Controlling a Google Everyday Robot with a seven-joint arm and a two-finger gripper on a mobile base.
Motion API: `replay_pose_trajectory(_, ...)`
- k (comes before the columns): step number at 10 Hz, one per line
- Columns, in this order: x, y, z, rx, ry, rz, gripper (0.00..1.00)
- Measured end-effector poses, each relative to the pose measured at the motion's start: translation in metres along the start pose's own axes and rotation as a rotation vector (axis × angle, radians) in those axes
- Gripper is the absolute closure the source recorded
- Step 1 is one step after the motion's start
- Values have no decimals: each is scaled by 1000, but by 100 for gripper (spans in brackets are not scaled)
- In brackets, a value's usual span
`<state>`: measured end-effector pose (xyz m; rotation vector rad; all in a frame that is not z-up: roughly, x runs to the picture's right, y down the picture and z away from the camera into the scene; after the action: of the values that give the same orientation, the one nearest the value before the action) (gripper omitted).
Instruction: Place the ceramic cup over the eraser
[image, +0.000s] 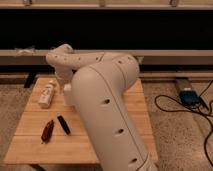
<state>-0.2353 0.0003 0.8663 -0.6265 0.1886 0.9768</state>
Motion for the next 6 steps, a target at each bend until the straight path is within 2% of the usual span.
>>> replay_pose_trajectory(6, -3, 4, 12, 14, 24, -16, 40)
